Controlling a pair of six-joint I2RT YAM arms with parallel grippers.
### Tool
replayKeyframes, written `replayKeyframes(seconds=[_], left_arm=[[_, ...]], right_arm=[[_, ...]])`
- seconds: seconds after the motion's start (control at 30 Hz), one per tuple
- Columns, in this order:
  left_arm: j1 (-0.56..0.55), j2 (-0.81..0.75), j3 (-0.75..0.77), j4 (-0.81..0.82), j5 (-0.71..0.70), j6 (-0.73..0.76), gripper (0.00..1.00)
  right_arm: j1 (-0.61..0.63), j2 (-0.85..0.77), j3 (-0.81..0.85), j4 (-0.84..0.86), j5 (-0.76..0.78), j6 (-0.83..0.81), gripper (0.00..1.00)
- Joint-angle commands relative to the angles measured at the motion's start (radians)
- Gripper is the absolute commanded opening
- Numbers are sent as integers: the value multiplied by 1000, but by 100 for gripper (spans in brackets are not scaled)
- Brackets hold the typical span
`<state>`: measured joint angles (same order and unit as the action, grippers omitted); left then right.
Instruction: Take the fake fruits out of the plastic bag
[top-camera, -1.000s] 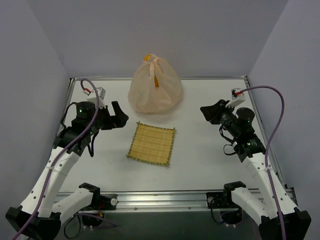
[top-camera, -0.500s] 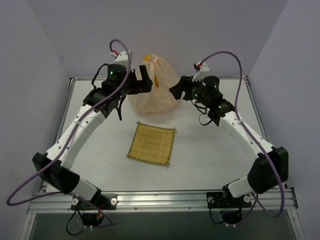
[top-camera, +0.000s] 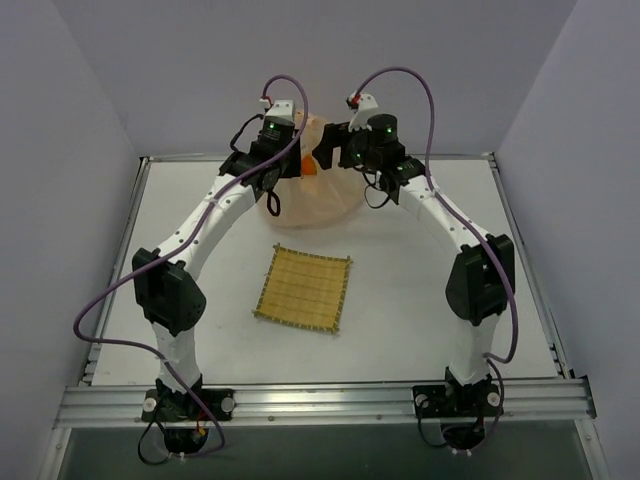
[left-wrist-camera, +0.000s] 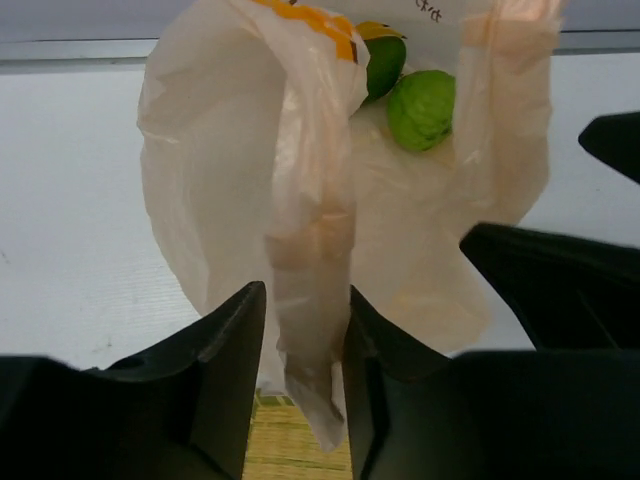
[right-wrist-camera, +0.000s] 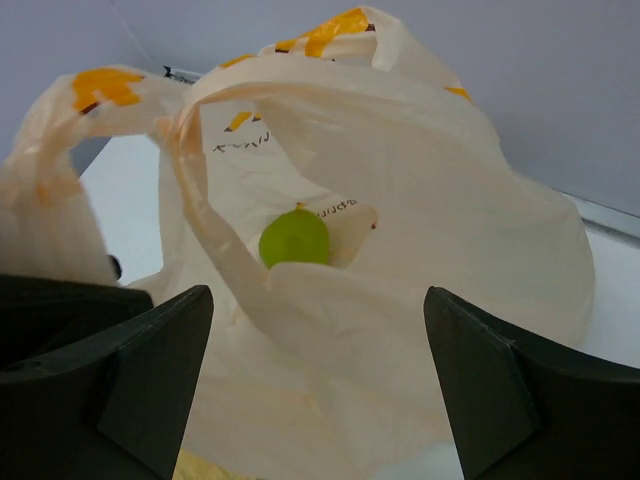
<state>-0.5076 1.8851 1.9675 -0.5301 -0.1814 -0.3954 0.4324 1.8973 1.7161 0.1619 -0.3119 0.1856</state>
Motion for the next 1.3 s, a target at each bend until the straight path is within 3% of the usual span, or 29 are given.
replayKeyframes(seconds=[0.0,0.03,0.1,0.13,0.23,0.3,0.4,0.53,0.73,0.97,1.07,1.1,1.2,1.27], left_arm=[[17,-41,53,-4,-93,33,32],[21,-46,22,14,-114,33,23],[38,-53,-13,25,-139,29,14],[47,-57,-34,27,-150,23,4],[84,-92,-175,99,-145,-23,2],[112,-121,-303,134,-133,-46,2],[129,-142,-433,202,-93,-88,2],[124,-158,-564,306,-50,-135,2],[107,-201,-764,493,5,-164,2],[73,-196,-811,590,14,-166,2],[40,-225,-821,614,8,-163,2],[31,-236,-826,624,7,-163,2],[-3,-268,-841,639,-20,-157,2],[-5,-284,-858,657,-17,-164,2]], right_arm=[[8,98,120,-19,-15,-9,82],[8,118,140,-21,-12,-5,83],[6,163,174,-18,74,0,77],[6,169,171,-15,120,2,54],[-10,149,65,27,263,24,3],[-33,84,-103,99,292,64,0],[-55,-4,-347,231,281,120,0],[-61,-52,-540,327,267,155,2],[-80,-44,-647,387,280,187,2],[-110,-124,-699,383,307,209,4],[-109,-231,-710,346,309,200,25],[-109,-260,-711,331,309,193,41],[-107,-369,-707,260,309,180,67],[-97,-441,-704,206,312,173,72]])
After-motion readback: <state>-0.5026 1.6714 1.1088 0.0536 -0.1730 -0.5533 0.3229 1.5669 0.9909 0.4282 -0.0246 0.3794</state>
